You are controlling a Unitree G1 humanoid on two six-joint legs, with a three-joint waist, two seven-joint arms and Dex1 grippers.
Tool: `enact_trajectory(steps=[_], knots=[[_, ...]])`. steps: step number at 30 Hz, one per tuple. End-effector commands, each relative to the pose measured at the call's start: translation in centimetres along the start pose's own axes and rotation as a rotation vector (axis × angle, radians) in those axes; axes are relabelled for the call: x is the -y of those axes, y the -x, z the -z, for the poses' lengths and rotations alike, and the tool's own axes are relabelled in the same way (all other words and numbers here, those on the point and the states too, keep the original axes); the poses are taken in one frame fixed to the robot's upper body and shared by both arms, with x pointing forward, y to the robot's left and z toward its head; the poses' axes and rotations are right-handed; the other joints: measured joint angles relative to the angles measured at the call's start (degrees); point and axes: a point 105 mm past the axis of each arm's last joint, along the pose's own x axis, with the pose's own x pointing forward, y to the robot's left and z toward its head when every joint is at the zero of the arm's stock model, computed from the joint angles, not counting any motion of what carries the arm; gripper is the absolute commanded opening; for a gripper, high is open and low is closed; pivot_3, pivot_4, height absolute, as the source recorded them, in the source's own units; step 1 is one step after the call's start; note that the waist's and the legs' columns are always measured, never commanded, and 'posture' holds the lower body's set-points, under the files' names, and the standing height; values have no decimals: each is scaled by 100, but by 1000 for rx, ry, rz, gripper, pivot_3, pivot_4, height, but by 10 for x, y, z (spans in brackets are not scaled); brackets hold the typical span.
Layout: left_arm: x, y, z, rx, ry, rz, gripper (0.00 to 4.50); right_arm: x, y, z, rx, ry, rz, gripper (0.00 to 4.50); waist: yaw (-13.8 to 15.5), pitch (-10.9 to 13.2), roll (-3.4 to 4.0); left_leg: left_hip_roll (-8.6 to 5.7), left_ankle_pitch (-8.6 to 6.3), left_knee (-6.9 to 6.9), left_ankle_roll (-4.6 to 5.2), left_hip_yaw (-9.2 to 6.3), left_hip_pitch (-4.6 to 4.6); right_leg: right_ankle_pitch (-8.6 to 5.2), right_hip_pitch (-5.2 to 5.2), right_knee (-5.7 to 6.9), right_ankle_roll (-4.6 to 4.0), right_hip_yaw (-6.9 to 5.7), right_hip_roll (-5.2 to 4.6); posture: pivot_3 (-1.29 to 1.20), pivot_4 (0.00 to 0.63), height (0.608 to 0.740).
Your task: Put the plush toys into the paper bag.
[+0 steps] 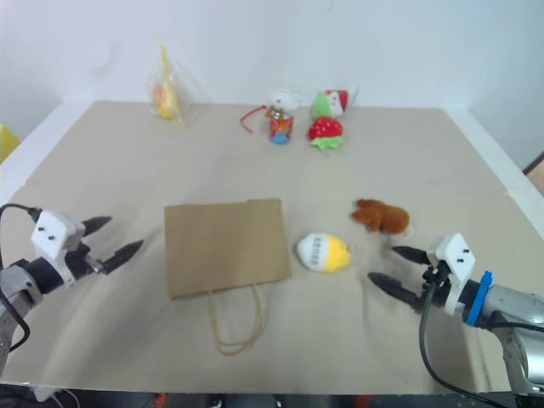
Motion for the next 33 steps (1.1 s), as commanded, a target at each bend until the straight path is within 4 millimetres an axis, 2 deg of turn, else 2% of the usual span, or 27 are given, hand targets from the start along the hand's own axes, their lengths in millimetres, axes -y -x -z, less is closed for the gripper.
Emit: enact_trajectory(steps=[1,5,7,9,11,15,19,21,24,28,33], knots=[[-8,0,-6,15,-52,-20,4454,-3,-3,-35,97,75,-61,4500,-9,1,0,1,0,0,0,3,2,0,-1,0,0,4,3,0,150,740],[-8,-6,-10,35,-57,-5,4454,-38,-28,-81,218,108,-289,4500,-15,1,0,6,1,0,1,-2,4,0,0,1,0,2,10,0,150,740],[-4,-11,-17,66,-71,13,4454,-67,-41,-99,256,128,-462,4500,-13,1,-1,11,0,0,1,-2,4,1,0,1,1,-1,14,0,150,740],[-3,-15,-25,103,-90,11,4454,-92,-50,-107,264,128,-606,4500,-10,1,-1,13,0,0,0,1,5,2,-1,1,1,0,14,0,150,740],[4,-16,-31,121,-164,33,4454,-109,-52,-107,239,172,-703,4500,-7,1,-3,14,-1,0,-1,-4,0,2,0,1,2,-5,15,0,150,740],[18,-5,-58,221,-401,101,4454,-111,-61,-110,227,181,-733,4500,8,1,-5,4,-18,0,-12,-2,-12,-2,-3,0,24,-3,2,0,150,740],[55,0,-82,320,-588,278,4454,-104,-65,-115,227,179,-713,4500,8,1,-6,0,-26,1,-9,3,-14,-6,-4,0,30,0,-7,0,150,740],[77,-1,-83,344,-606,389,4454,-104,-66,-115,222,188,-715,4500,12,1,-5,-2,-26,1,-9,3,-12,-7,-3,0,28,0,-9,0,150,740],[104,0,-71,322,-620,555,4454,-105,-69,-118,230,193,-722,4500,10,1,-5,1,-26,1,-9,2,-10,-7,-2,0,28,0,-2,0,150,740],[117,1,-60,309,-631,675,4454,-108,-70,-117,231,201,-732,4500,-8,1,-4,15,-25,2,-9,0,-6,0,-3,1,25,-1,17,0,150,740],[125,8,-57,330,-690,811,4454,-112,-69,-113,222,206,-727,4500,-5,1,-4,23,-24,2,-10,-3,-4,0,-3,3,22,-3,28,0,150,740]])
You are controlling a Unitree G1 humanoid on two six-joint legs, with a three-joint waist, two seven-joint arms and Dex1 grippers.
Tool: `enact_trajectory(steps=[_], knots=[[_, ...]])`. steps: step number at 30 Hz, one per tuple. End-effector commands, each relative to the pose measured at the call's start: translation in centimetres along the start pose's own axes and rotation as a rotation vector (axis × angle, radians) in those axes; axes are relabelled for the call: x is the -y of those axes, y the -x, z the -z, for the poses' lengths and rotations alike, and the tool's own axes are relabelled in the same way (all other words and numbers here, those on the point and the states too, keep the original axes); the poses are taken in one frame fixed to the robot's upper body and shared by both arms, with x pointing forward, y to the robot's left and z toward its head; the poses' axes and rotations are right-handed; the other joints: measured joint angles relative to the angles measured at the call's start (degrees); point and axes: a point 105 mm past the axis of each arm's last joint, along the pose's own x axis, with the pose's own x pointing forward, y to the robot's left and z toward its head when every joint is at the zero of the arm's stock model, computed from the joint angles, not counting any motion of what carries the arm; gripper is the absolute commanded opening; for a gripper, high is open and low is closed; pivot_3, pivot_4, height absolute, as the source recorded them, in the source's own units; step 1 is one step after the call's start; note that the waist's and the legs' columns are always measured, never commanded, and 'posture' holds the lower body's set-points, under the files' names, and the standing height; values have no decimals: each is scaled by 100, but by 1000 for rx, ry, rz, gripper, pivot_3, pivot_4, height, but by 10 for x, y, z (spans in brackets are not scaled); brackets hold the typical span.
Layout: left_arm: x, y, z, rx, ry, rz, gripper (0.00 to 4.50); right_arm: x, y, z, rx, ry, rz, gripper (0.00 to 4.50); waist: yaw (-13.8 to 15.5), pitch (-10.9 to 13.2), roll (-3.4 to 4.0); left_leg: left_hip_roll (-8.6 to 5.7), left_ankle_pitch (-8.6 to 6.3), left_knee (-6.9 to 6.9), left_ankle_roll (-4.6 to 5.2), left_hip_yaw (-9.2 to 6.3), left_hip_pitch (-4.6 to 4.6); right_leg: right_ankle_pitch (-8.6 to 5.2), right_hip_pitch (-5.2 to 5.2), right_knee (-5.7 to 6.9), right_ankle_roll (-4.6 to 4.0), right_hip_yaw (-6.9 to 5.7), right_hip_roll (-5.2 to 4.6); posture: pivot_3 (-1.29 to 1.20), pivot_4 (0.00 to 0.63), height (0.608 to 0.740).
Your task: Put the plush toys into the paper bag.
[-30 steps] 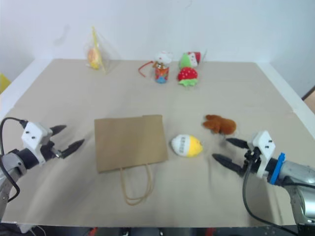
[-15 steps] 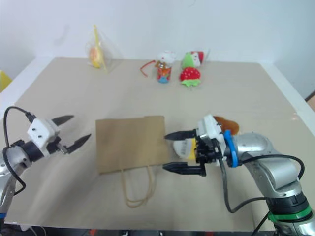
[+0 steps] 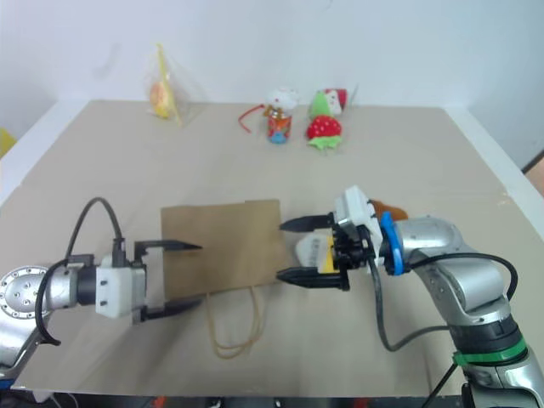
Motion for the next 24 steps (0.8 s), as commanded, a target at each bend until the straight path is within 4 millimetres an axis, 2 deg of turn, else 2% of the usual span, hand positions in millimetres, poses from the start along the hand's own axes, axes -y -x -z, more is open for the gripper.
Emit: enact_trajectory(steps=[1,7,11,16,24], knots=[[6,3,-9,43,-69,72,4454,-5,-1,-5,2,41,-2,4500,-1,0,0,-1,0,0,0,2,0,0,0,0,1,3,-1,0,150,740],[25,1,-13,96,-73,162,4454,-8,2,-1,-10,31,13,4500,0,0,0,-1,0,1,0,6,0,0,-1,0,0,5,-5,0,150,740],[24,-10,-19,142,-33,119,4454,-9,2,-2,-9,29,31,4500,-1,0,0,0,1,7,0,5,0,-5,1,0,-9,4,-5,0,150,740],[27,-17,-17,146,-24,110,4454,-9,3,-2,-17,24,46,4500,0,0,0,0,1,10,0,6,3,-3,3,0,-7,6,-3,0,150,740],[26,-10,-12,135,-46,133,4454,-8,7,0,-20,16,58,4500,-1,0,0,0,1,10,0,4,2,0,3,0,-1,6,-2,0,150,740]])
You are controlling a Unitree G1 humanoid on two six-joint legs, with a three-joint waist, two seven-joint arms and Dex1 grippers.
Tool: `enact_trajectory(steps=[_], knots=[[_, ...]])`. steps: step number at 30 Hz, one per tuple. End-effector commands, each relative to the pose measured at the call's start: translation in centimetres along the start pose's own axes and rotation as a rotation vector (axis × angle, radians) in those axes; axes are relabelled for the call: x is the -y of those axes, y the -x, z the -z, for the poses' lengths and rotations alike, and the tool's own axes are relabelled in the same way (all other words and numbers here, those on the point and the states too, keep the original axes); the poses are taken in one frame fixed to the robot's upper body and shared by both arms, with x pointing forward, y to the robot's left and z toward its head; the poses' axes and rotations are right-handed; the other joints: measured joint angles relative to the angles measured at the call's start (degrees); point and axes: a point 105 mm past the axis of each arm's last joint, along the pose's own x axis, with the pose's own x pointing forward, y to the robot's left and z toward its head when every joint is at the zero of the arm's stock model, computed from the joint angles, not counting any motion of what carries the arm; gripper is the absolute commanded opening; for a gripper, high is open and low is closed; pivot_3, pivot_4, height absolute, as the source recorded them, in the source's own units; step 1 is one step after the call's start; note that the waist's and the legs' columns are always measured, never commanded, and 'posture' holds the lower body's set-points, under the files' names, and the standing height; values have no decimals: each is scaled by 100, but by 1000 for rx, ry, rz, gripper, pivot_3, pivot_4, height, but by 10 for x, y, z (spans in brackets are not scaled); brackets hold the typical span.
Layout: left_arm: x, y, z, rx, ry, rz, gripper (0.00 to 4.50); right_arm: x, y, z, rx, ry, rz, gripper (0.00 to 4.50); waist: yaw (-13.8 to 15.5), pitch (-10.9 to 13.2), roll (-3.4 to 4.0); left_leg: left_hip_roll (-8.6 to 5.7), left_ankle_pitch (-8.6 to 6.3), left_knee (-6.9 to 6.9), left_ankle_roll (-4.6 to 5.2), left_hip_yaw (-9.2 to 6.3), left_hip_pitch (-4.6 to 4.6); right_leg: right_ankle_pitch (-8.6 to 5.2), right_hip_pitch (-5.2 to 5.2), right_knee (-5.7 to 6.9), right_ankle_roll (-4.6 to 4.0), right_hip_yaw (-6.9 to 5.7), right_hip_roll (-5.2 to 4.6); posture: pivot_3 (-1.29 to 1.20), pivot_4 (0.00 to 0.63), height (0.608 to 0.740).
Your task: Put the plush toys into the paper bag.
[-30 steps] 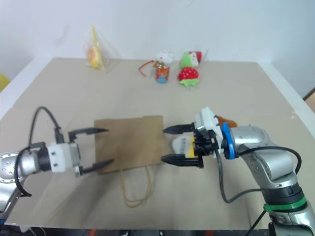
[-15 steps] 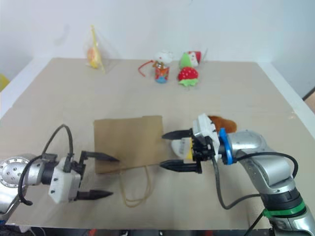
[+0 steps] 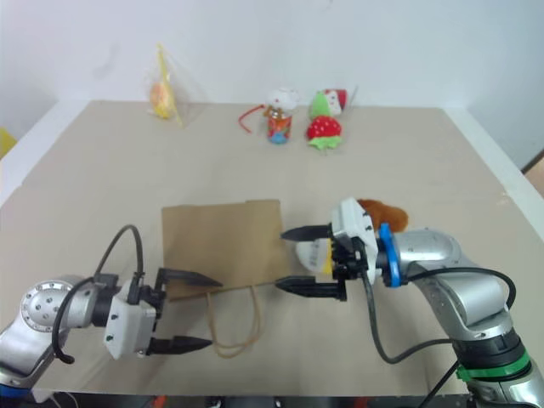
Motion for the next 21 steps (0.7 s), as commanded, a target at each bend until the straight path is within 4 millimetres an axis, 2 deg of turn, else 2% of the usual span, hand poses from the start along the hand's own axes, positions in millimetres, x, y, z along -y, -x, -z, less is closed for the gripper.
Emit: enact_trajectory(steps=[1,6,21], knots=[[-4,10,0,-8,-47,1,4454,-2,7,-10,10,46,12,4500,0,0,0,0,0,0,0,0,0,-1,0,0,-1,0,0,0,150,740],[1,15,5,-42,-64,25,4454,2,9,-9,12,48,35,4500,-1,0,0,1,0,0,0,1,0,-1,0,0,-2,1,0,0,150,740],[1,-3,2,-14,-101,0,4454,3,10,-8,8,41,41,4500,0,0,0,1,0,0,0,1,0,1,0,0,2,1,0,0,150,740]])
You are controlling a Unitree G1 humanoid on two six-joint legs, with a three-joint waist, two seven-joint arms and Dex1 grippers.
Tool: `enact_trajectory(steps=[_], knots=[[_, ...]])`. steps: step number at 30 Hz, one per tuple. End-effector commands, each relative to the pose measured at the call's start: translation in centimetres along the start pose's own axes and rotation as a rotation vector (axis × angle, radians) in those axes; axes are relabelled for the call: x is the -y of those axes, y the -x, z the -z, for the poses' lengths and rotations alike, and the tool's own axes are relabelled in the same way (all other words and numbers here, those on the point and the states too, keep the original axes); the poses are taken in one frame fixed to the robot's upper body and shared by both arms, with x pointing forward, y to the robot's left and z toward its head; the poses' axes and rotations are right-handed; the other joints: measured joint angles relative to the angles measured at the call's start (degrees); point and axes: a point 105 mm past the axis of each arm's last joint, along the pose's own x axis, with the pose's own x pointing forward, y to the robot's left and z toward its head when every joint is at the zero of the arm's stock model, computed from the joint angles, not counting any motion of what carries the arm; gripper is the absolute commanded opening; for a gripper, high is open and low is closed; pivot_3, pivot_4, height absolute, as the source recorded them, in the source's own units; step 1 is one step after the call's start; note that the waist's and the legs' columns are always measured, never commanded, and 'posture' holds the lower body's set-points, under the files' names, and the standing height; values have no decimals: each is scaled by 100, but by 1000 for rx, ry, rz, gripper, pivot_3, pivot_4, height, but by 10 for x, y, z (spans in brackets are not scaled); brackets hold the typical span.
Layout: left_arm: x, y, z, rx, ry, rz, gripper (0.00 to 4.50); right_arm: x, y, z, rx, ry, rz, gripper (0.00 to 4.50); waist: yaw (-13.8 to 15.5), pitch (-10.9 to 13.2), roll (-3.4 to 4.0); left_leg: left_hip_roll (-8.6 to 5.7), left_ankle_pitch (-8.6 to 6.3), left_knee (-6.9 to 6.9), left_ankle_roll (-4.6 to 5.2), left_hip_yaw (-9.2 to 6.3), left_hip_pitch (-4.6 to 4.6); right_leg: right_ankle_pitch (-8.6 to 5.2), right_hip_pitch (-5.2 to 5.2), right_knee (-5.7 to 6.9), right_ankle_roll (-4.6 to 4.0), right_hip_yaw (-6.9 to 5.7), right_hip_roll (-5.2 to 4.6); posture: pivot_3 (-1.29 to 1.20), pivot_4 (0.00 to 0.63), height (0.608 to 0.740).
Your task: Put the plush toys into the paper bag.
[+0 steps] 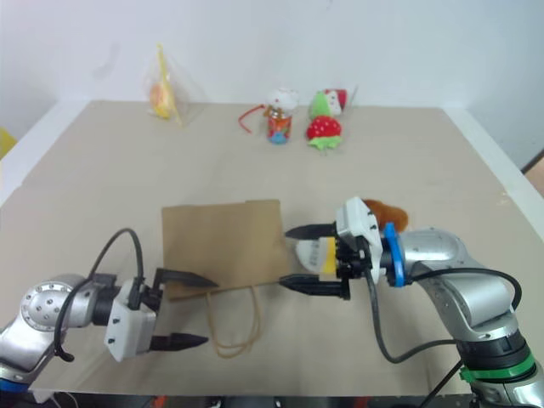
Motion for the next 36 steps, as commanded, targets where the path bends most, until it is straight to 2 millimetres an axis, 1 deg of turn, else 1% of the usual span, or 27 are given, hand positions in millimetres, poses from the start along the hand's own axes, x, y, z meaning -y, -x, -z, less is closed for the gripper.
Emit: enact_trajectory(steps=[1,4,7,16,20,24,25,26,27,30,31,32,33,34,35,36], knots=[[-3,-5,-11,38,-37,-11,4454,1,5,-8,11,39,18,4500,0,0,0,0,0,0,0,0,0,0,0,0,0,1,0,0,150,740],[-2,-10,-13,52,-42,-5,4454,0,5,-7,7,39,18,4500,0,0,0,0,0,0,0,0,0,4,0,0,7,0,-1,0,150,740],[-2,-14,-11,51,-53,2,4454,0,5,-7,6,41,19,4500,2,0,0,-1,0,1,0,0,0,4,1,0,7,0,-1,0,150,740],[-4,-16,-7,53,-82,21,4454,-2,4,-4,1,38,16,4500,0,0,0,-1,0,1,0,-2,1,5,2,1,9,0,3,0,150,740],[-8,-19,-12,86,-98,13,4454,-2,4,-2,-2,38,19,4500,0,0,0,-2,0,1,0,0,1,6,2,1,10,2,3,0,150,740],[-6,-18,-15,111,-96,34,4454,-1,5,-2,-6,38,19,4500,0,0,0,-1,0,1,0,-1,1,6,2,1,11,2,3,0,150,740],[-4,-18,-16,120,-97,43,4224,-2,5,-2,-7,38,19,4500,0,0,0,-1,0,1,0,-1,1,6,2,1,11,2,4,0,150,740],[-4,-18,-18,131,-100,52,4224,-1,5,-2,-8,38,19,4500,0,0,0,-1,0,1,0,-1,1,6,2,1,11,2,4,0,150,740],[-3,-18,-19,139,-104,58,3702,-1,5,-2,-8,39,20,4500,0,0,0,0,0,1,0,-2,1,6,2,1,10,2,5,0,150,740],[-2,-18,-20,152,-105,73,2584,-1,4,-2,-11,39,22,4500,0,0,0,0,0,1,0,-1,2,6,3,1,10,2,6,0,150,740],[-2,-18,-20,155,-102,78,2068,-1,4,-2,-12,39,22,4500,0,0,0,-1,1,2,0,-1,2,7,3,2,11,2,7,0,150,740],[-1,-17,-20,157,-100,81,1450,-1,4,-2,-13,39,23,4500,0,0,0,-1,1,2,0,-1,2,7,3,2,11,2,7,0,150,740],[-1,-17,-20,158,-99,82,1450,0,4,-2,-13,39,23,4500,0,0,0,-1,1,2,0,-2,2,6,3,2,11,2,8,0,150,740],[-1,-17,-20,161,-98,86,970,0,4,-2,-14,39,24,4500,0,0,0,-2,1,2,0,-1,2,7,3,2,11,2,9,0,150,740],[-1,-17,-19,162,-98,89,699,0,4,-2,-15,40,25,4500,0,0,0,-1,1,2,0,-1,2,7,3,2,11,2,10,0,150,740],[0,-17,-19,162,-97,91,161,1,4,-3,-15,41,27,4500,0,0,0,-2,1,2,0,-1,2,7,3,2,11,2,10,0,150,740]])
